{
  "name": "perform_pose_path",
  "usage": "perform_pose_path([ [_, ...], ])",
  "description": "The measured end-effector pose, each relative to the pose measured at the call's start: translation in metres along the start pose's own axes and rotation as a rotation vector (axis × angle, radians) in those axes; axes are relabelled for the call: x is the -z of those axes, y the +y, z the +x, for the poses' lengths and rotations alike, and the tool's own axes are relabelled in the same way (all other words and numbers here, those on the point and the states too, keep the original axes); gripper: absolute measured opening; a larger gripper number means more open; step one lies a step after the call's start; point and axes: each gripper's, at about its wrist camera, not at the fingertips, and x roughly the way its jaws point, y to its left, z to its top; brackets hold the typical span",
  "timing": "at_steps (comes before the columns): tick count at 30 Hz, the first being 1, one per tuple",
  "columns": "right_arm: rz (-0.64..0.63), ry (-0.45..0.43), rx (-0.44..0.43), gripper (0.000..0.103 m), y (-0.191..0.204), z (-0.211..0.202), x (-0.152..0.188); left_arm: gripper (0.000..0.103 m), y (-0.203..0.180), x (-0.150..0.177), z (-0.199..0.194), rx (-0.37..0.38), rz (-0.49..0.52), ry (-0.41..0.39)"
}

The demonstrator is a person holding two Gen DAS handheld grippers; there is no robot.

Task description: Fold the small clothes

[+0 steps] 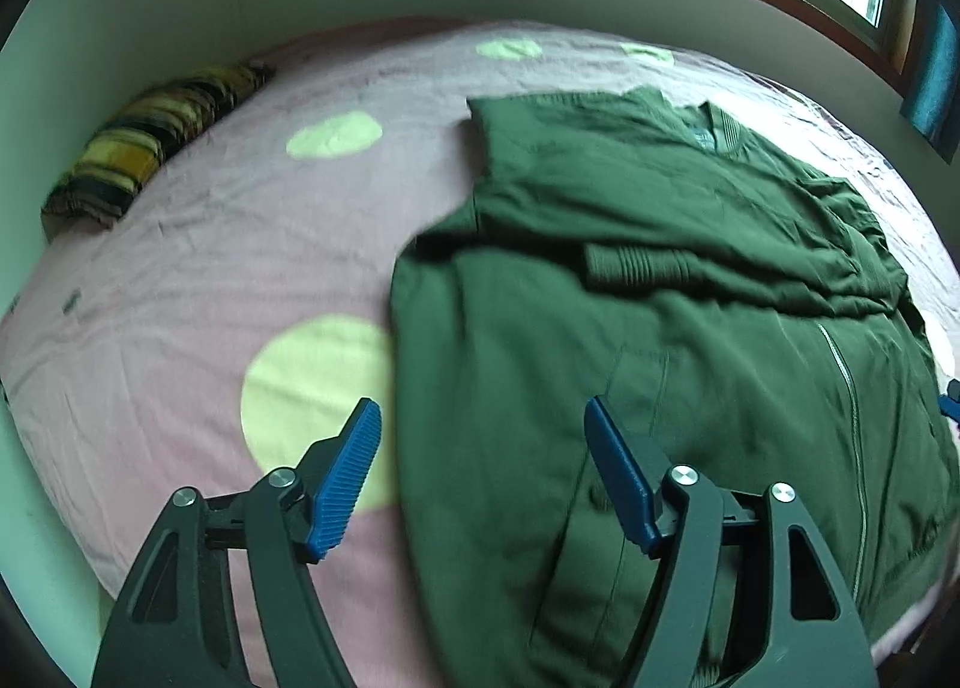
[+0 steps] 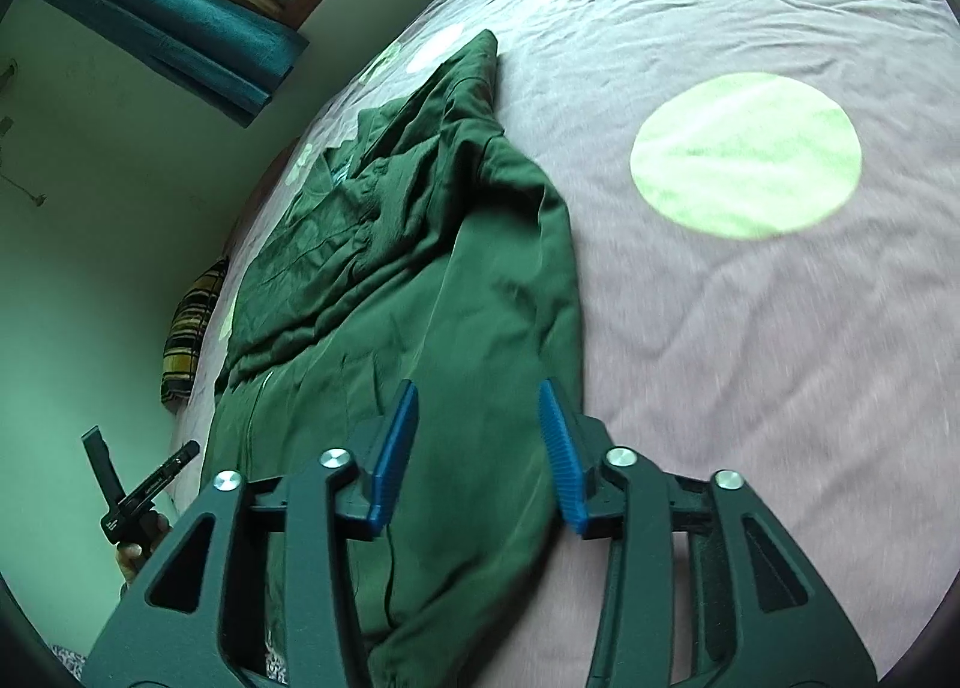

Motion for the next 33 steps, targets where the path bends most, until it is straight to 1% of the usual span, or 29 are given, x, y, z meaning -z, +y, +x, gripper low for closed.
perform_pose_path([
  [1, -0.003, 0.004, -0.005, 0.052, 0.000, -0.003, 0.003, 0.070, 0.002, 0.003, -0.001, 0.008, -0.009, 0.012],
  [2, -0.004, 0.008, -0.011, 0.053, 0.001, -0.005, 0.005, 0.070, 0.007, 0.008, -0.003, 0.020, -0.025, 0.026],
  [5, -0.009, 0.023, -0.032, 0.054, 0.000, -0.013, 0.015, 0.070, 0.021, 0.021, -0.011, 0.048, -0.062, 0.045],
  [8, 0.005, 0.037, -0.072, 0.055, -0.005, -0.021, 0.025, 0.071, 0.035, 0.032, -0.016, 0.073, -0.088, 0.066],
  [9, 0.011, 0.042, -0.083, 0.056, -0.007, -0.023, 0.028, 0.071, 0.041, 0.038, -0.016, 0.091, -0.105, 0.084],
  [10, 0.016, 0.055, -0.087, 0.063, -0.008, -0.025, 0.031, 0.072, 0.045, 0.042, -0.016, 0.114, -0.121, 0.101],
  [11, 0.017, 0.071, -0.092, 0.065, -0.009, -0.025, 0.035, 0.072, 0.048, 0.044, -0.016, 0.139, -0.135, 0.116],
  [12, 0.011, 0.085, -0.096, 0.066, -0.010, -0.025, 0.039, 0.072, 0.052, 0.048, -0.015, 0.176, -0.153, 0.139],
  [15, -0.022, 0.105, -0.120, 0.066, -0.007, -0.027, 0.050, 0.072, 0.057, 0.063, -0.009, 0.332, -0.228, 0.236],
  [17, -0.036, 0.124, -0.149, 0.066, -0.004, -0.028, 0.055, 0.073, 0.053, 0.068, -0.012, 0.368, -0.222, 0.233],
  [19, -0.044, 0.145, -0.191, 0.067, -0.002, -0.028, 0.061, 0.073, 0.046, 0.072, -0.014, 0.429, -0.208, 0.249],
  [21, -0.056, 0.161, -0.223, 0.067, 0.000, -0.027, 0.064, 0.073, 0.039, 0.076, -0.015, 0.502, -0.214, 0.262],
  [22, -0.065, 0.170, -0.236, 0.068, 0.001, -0.026, 0.066, 0.073, 0.032, 0.079, -0.013, 0.554, -0.200, 0.278],
  [23, -0.078, 0.178, -0.250, 0.068, 0.004, -0.024, 0.068, 0.073, 0.029, 0.080, -0.012, 0.560, -0.186, 0.271],
  [24, -0.086, 0.185, -0.264, 0.068, 0.006, -0.022, 0.069, 0.073, 0.025, 0.080, -0.013, 0.551, -0.162, 0.249],
  [25, -0.094, 0.205, -0.292, 0.068, 0.009, -0.019, 0.071, 0.073, 0.022, 0.079, -0.013, 0.543, -0.143, 0.241],
  [26, -0.108, 0.215, -0.301, 0.068, 0.014, -0.016, 0.073, 0.073, 0.020, 0.079, -0.013, 0.536, -0.128, 0.236],
  [29, -0.176, 0.239, -0.299, 0.068, 0.027, -0.010, 0.079, 0.070, 0.015, 0.078, -0.012, 0.522, -0.112, 0.219],
  [31, -0.197, 0.239, -0.290, 0.069, 0.032, -0.008, 0.080, 0.061, 0.011, 0.076, -0.012, 0.488, -0.083, 0.205],
  [33, -0.209, 0.240, -0.280, 0.068, 0.036, -0.007, 0.081, 0.055, 0.002, 0.077, -0.014, 0.434, -0.030, 0.186],
])
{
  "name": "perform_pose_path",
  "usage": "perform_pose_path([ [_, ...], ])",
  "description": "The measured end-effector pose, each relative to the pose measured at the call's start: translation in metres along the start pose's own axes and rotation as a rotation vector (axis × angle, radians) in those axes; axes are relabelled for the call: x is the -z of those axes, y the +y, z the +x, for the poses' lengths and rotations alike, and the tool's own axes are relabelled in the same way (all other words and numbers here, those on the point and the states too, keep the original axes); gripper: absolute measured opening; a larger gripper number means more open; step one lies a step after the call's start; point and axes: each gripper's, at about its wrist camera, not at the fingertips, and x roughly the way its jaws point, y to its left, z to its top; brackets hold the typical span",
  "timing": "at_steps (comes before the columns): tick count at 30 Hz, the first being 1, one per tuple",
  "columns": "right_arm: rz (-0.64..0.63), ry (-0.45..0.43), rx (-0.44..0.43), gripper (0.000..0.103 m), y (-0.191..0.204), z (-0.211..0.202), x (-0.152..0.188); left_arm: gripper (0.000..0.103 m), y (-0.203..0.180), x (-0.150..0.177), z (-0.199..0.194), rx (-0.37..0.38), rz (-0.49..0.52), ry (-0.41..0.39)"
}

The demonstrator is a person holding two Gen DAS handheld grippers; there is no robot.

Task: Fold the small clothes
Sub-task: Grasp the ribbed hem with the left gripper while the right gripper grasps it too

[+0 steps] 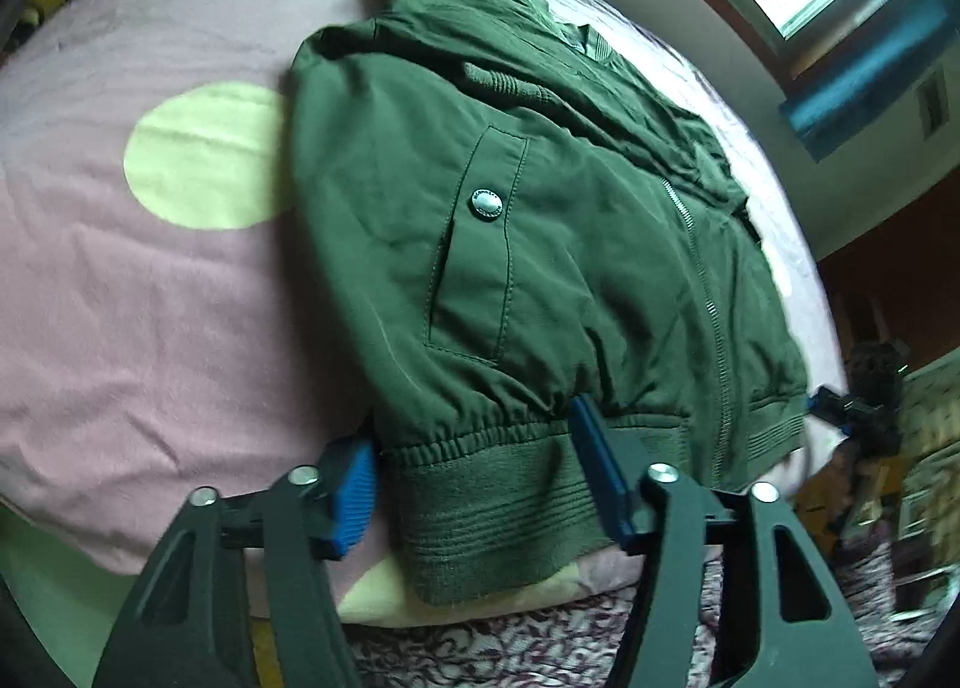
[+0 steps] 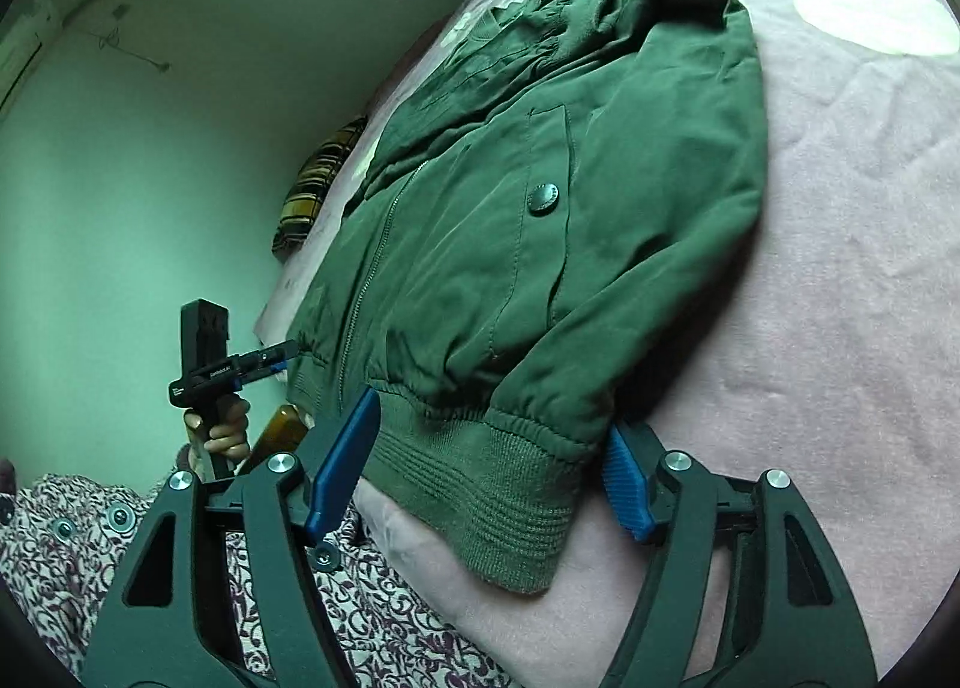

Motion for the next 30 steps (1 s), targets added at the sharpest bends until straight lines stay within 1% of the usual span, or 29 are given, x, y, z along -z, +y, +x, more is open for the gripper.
perform_pose_path([
  [2, -0.016, 0.008, 0.031, 0.058, 0.003, 0.003, 0.000, 0.051, -0.004, 0.004, -0.003, -0.044, 0.053, -0.012],
  [4, -0.011, 0.011, 0.066, 0.039, 0.002, 0.003, -0.001, 0.048, -0.009, 0.006, -0.004, -0.078, 0.094, -0.027],
  [6, 0.015, 0.016, 0.068, 0.025, -0.006, 0.002, -0.003, 0.044, -0.012, 0.005, -0.005, -0.084, 0.110, -0.033],
  [8, 0.020, 0.007, 0.061, 0.023, -0.007, 0.001, -0.002, 0.034, -0.014, 0.003, -0.008, -0.070, 0.119, -0.038],
  [10, 0.024, 0.003, 0.060, 0.021, -0.010, 0.000, -0.002, 0.027, -0.014, 0.001, -0.011, -0.054, 0.120, -0.043],
  [11, 0.035, -0.008, 0.044, 0.020, -0.011, -0.002, -0.002, 0.025, -0.013, -0.001, -0.011, -0.043, 0.111, -0.042],
  [13, 0.061, -0.031, -0.006, 0.019, -0.012, -0.008, -0.002, 0.024, -0.007, -0.005, -0.010, 0.001, 0.069, -0.032],
  [17, 0.103, -0.080, -0.103, 0.016, -0.014, -0.017, -0.004, 0.018, 0.014, -0.014, -0.013, 0.149, -0.069, -0.014],
  [21, 0.135, -0.131, -0.209, 0.015, -0.010, -0.024, -0.011, 0.016, 0.020, -0.027, -0.025, 0.260, -0.146, -0.029],
  [24, 0.142, -0.173, -0.274, 0.014, -0.003, -0.029, -0.028, 0.015, 0.018, -0.044, -0.039, 0.331, -0.176, -0.062],
  [27, 0.153, -0.223, -0.343, 0.013, 0.001, -0.032, -0.053, 0.015, 0.010, -0.070, -0.052, 0.379, -0.180, -0.115],
  [30, 0.197, -0.262, -0.392, 0.013, -0.005, -0.028, -0.082, 0.015, 0.005, -0.104, -0.056, 0.433, -0.201, -0.154],
])
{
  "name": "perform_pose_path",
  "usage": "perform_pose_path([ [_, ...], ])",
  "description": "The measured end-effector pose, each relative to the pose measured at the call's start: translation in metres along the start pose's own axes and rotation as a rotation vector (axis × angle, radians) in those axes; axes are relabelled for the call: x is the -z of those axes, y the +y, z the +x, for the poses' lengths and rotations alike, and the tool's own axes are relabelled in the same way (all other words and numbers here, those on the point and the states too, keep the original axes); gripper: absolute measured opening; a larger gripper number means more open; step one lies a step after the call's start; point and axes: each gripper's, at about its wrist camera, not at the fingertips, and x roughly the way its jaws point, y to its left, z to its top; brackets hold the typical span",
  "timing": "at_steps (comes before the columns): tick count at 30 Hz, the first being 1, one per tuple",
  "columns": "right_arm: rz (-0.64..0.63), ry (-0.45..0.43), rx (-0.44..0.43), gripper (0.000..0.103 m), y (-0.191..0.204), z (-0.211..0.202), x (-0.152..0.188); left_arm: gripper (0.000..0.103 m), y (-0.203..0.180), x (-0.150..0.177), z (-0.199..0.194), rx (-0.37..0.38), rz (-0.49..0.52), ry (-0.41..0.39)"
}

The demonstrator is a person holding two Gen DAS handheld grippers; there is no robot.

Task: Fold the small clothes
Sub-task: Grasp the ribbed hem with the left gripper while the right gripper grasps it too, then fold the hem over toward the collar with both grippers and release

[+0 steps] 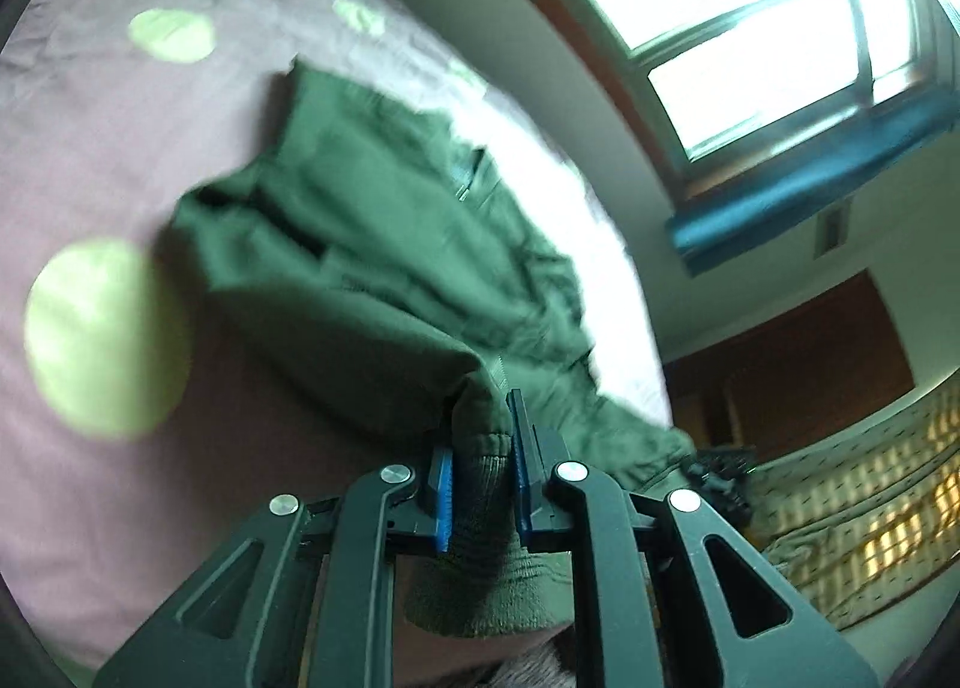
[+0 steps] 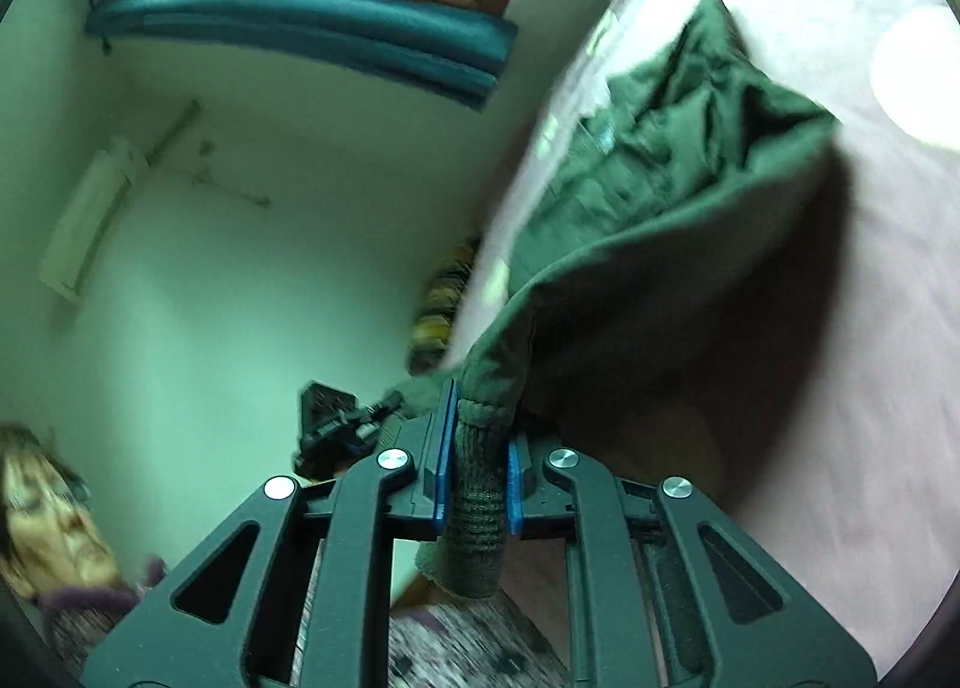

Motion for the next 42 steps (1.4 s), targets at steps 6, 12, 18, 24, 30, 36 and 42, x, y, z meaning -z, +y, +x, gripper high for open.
perform_pose_path([
  [6, 0.156, -0.078, -0.015, 0.013, -0.042, 0.029, -0.069, 0.015, 0.006, -0.074, 0.040, 0.031, -0.034, -0.043],
  [12, 0.288, -0.099, 0.086, 0.013, -0.104, 0.075, -0.122, 0.016, 0.047, -0.123, 0.109, -0.046, -0.078, 0.010],
  [18, 0.378, -0.106, 0.116, 0.013, -0.146, 0.094, -0.137, 0.017, 0.092, -0.140, 0.164, -0.075, -0.125, 0.112],
  [24, 0.285, -0.065, 0.085, 0.034, -0.128, 0.078, -0.136, 0.030, 0.077, -0.142, 0.139, -0.042, -0.029, 0.115],
  [30, 0.017, -0.049, 0.226, 0.059, -0.088, 0.053, -0.142, 0.058, 0.064, -0.158, 0.067, -0.064, 0.151, -0.068],
  [36, -0.457, 0.082, 0.456, 0.069, -0.033, 0.078, -0.141, 0.059, 0.026, -0.139, 0.072, -0.186, 0.617, -0.031],
  [42, -0.718, 0.235, 0.579, 0.071, -0.020, 0.110, -0.129, 0.059, -0.008, -0.073, 0.118, -0.389, 1.163, 0.060],
])
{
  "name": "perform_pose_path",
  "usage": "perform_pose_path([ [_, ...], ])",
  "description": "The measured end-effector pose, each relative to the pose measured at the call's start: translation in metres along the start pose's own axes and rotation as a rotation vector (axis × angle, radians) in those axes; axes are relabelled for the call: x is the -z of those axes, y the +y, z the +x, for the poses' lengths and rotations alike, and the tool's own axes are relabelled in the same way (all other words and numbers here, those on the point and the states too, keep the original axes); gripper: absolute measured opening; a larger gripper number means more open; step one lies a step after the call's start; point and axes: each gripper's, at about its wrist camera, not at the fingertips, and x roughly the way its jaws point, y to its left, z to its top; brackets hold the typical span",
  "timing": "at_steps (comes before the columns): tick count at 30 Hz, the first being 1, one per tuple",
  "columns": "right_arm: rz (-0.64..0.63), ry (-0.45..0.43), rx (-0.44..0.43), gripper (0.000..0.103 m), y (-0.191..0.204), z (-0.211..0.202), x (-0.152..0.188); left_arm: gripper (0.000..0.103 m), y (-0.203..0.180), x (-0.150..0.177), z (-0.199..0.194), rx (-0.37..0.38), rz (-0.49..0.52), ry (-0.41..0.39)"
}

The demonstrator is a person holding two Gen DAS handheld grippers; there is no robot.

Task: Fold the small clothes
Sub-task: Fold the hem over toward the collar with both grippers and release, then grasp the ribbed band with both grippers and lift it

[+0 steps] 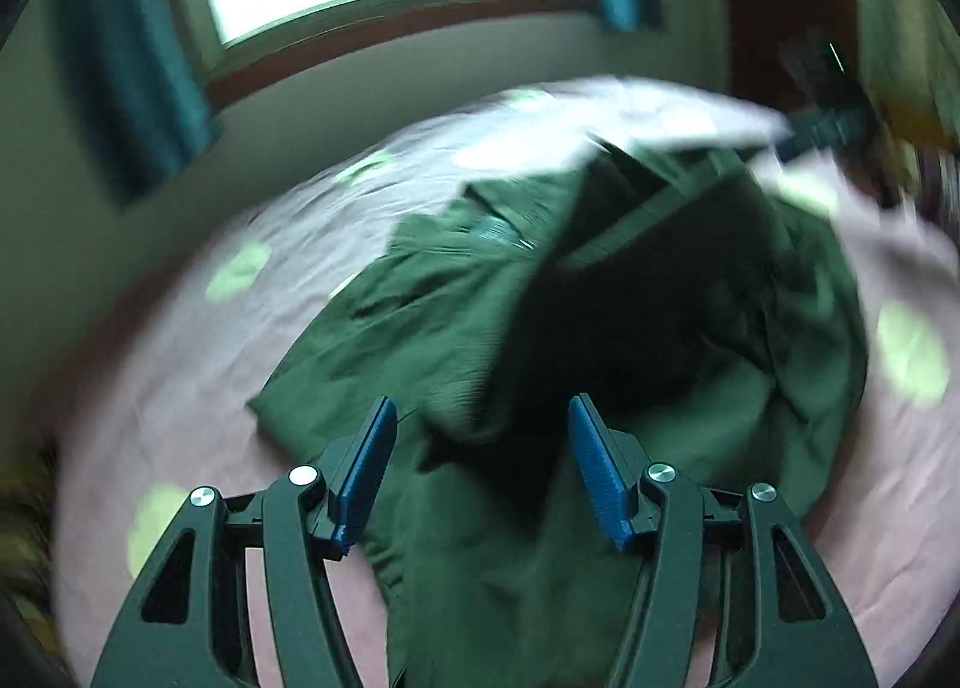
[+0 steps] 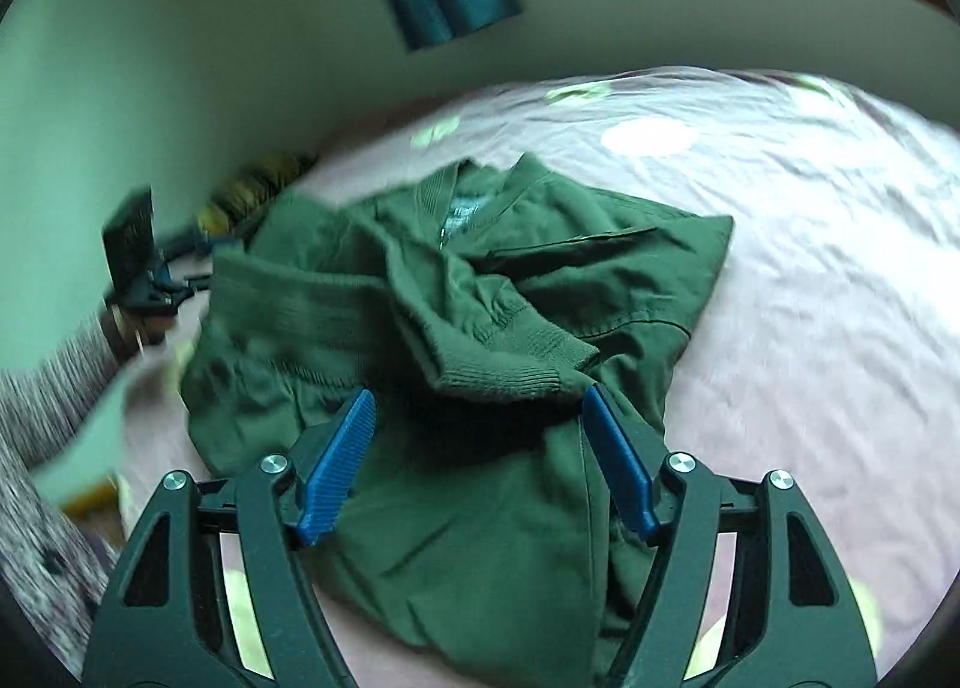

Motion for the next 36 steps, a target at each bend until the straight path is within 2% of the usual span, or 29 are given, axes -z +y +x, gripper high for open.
perform_pose_path([
  [1, -0.019, 0.018, 0.007, 0.071, 0.001, 0.005, -0.001, 0.059, -0.007, -0.002, 0.005, -0.006, 0.041, 0.009],
  [3, -0.065, 0.052, 0.027, 0.071, 0.004, 0.016, -0.006, 0.059, -0.009, -0.006, 0.014, -0.008, 0.060, 0.009],
  [6, -0.095, 0.070, 0.041, 0.072, 0.003, 0.028, -0.011, 0.059, 0.008, -0.015, 0.026, 0.061, -0.013, 0.006],
  [7, -0.076, 0.060, 0.024, 0.070, -0.001, 0.029, -0.013, 0.057, 0.012, -0.018, 0.027, 0.089, -0.037, 0.007],
  [8, -0.048, 0.049, 0.010, 0.066, -0.006, 0.028, -0.014, 0.051, 0.017, -0.018, 0.031, 0.119, -0.066, 0.010],
  [9, -0.013, 0.047, 0.007, 0.045, -0.012, 0.029, -0.016, 0.047, 0.022, -0.018, 0.035, 0.142, -0.090, 0.021],
  [10, 0.033, 0.053, 0.008, 0.015, -0.021, 0.031, -0.016, 0.031, 0.024, -0.019, 0.037, 0.155, -0.099, 0.032],
  [11, 0.057, 0.047, -0.006, 0.006, -0.026, 0.030, -0.015, 0.019, 0.025, -0.019, 0.040, 0.158, -0.106, 0.047],
  [13, 0.080, 0.022, -0.049, 0.000, -0.029, 0.024, -0.013, 0.018, 0.025, -0.020, 0.039, 0.140, -0.114, 0.048],
  [15, 0.068, 0.024, -0.095, 0.000, -0.024, 0.022, -0.013, 0.017, 0.024, -0.019, 0.033, 0.131, -0.127, 0.042],
  [17, 0.023, 0.042, -0.085, 0.000, -0.016, 0.023, -0.016, 0.017, 0.020, -0.017, 0.031, 0.127, -0.122, 0.043],
  [18, 0.013, 0.037, -0.065, 0.001, -0.016, 0.022, -0.019, 0.017, 0.019, -0.017, 0.031, 0.129, -0.120, 0.043],
  [20, 0.027, 0.003, -0.085, 0.012, -0.021, 0.019, -0.026, 0.018, 0.023, -0.017, 0.032, 0.145, -0.136, 0.041],
  [21, 0.036, -0.022, -0.080, 0.038, -0.024, 0.017, -0.030, 0.018, 0.024, -0.018, 0.034, 0.154, -0.147, 0.042],
  [22, 0.041, -0.059, -0.074, 0.068, -0.026, 0.016, -0.035, 0.019, 0.026, -0.019, 0.037, 0.165, -0.163, 0.042],
  [23, 0.040, -0.068, -0.091, 0.077, -0.028, 0.016, -0.037, 0.019, 0.027, -0.019, 0.039, 0.173, -0.172, 0.043],
  [27, 0.000, 0.013, -0.092, 0.079, -0.028, 0.049, -0.051, 0.021, 0.027, -0.021, 0.041, 0.169, -0.178, 0.046],
  [28, -0.006, 0.038, -0.094, 0.070, -0.028, 0.058, -0.053, 0.021, 0.026, -0.021, 0.041, 0.165, -0.179, 0.050],
  [29, 0.004, 0.085, -0.145, 0.051, -0.026, 0.070, -0.054, 0.020, 0.025, -0.022, 0.042, 0.161, -0.183, 0.055],
  [30, 0.008, 0.110, -0.140, 0.013, -0.023, 0.074, -0.055, 0.019, 0.024, -0.023, 0.040, 0.158, -0.192, 0.059],
  [31, -0.016, 0.110, -0.097, 0.012, -0.016, 0.075, -0.056, 0.017, 0.024, -0.025, 0.040, 0.151, -0.197, 0.058],
  [33, -0.048, 0.084, -0.064, 0.010, -0.004, 0.067, -0.058, 0.015, 0.022, -0.026, 0.038, 0.122, -0.202, 0.063],
  [36, -0.077, -0.004, -0.026, 0.009, 0.009, 0.036, -0.069, 0.013, 0.025, -0.034, 0.026, 0.059, -0.251, 0.046],
])
